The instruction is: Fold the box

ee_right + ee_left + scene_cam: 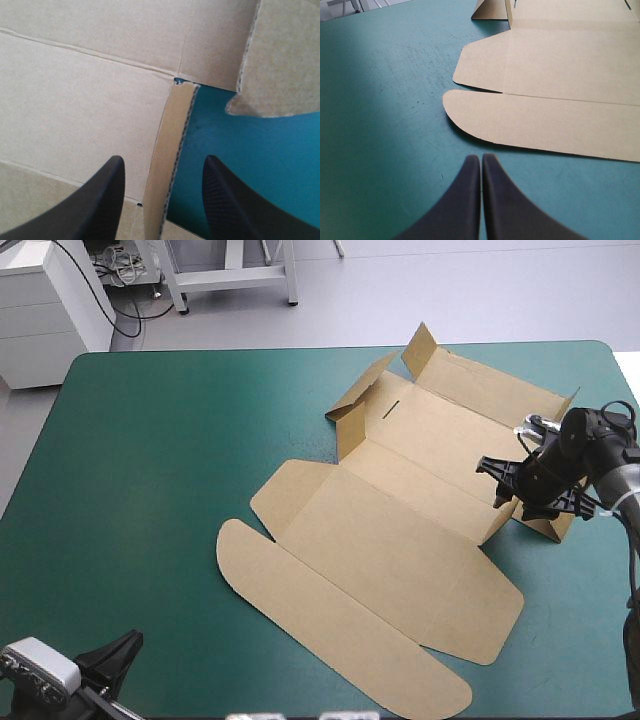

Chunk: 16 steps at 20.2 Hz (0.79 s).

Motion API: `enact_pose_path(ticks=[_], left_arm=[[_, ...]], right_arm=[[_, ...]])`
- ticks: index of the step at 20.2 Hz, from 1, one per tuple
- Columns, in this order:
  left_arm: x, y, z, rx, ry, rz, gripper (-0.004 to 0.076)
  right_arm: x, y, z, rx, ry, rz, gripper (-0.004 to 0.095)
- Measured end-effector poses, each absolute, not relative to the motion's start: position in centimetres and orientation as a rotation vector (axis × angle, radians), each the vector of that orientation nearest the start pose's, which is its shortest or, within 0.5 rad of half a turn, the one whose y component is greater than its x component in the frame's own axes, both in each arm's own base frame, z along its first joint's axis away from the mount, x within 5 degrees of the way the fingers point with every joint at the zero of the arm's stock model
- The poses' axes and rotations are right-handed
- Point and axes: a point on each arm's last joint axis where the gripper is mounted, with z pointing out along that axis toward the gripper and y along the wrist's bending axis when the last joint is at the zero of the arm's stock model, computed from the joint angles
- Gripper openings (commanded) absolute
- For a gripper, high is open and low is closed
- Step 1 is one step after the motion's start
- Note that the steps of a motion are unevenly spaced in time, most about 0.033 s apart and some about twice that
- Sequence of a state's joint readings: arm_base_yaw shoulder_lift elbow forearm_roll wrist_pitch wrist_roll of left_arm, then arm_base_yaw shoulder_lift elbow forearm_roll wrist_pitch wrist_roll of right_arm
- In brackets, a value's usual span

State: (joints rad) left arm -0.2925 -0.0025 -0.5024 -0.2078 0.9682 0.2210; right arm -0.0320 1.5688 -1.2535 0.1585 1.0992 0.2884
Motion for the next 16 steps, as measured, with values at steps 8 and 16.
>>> enact_pose_path(ticks=[8,16], left_arm=[[-0.7,-1.4,28.7,0.492,1.879,-0.292,-0.0008],[-0.7,-1.4,28.7,0.496,1.878,-0.289,-0.0008]], right_arm=[[31.4,0.1,27.2,0.558,2.896,0.231,0.0261],[31.6,0.1,26.9,0.422,2.918,0.222,-0.0016]])
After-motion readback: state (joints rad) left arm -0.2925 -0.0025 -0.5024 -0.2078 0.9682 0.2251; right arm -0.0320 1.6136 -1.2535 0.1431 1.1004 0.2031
